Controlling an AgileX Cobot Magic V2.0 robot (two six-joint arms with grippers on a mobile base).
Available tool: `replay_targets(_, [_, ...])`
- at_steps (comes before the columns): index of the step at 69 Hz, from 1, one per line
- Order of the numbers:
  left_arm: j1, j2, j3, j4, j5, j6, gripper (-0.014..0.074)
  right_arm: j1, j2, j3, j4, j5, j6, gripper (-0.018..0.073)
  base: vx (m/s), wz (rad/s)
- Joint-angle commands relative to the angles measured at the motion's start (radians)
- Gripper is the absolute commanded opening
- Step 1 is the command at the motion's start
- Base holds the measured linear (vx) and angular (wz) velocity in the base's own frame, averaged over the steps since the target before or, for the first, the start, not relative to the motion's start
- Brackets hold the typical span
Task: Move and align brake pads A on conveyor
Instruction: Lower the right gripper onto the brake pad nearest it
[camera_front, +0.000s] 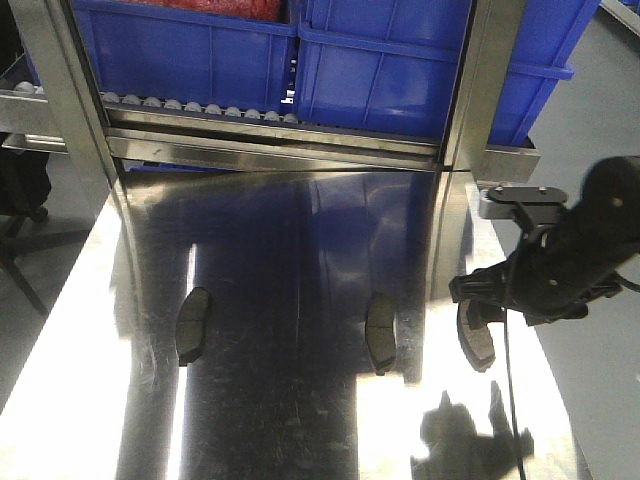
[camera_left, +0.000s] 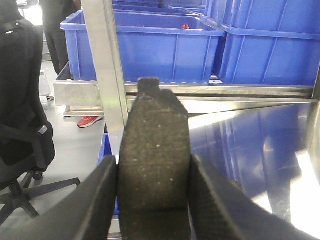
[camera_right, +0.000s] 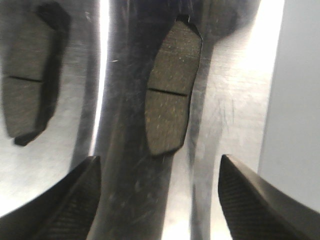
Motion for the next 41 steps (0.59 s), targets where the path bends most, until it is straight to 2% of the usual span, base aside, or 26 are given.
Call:
replay_targets(1, [-0.004,0.009,-0.029,-0.013,-0.092,-0.001,-0.0006,0.001,0.047,-0.087,-0.015,0.03,-0.007,0.0487,0.0,0.0])
replay_targets(26, [-0.004,0.009,-0.029,-0.013,-0.092,-0.001,-0.0006,0.001,0.25,-0.265,-0.015,0.101,-0.007,0.0487,0.0,0.0])
replay_targets(41, [-0.004,0.009,-0.029,-0.013,-0.092,-0.001,-0.0006,0.001,0.317,-0.291,-0.02,0.132,-0.007,0.0477,0.0,0.0])
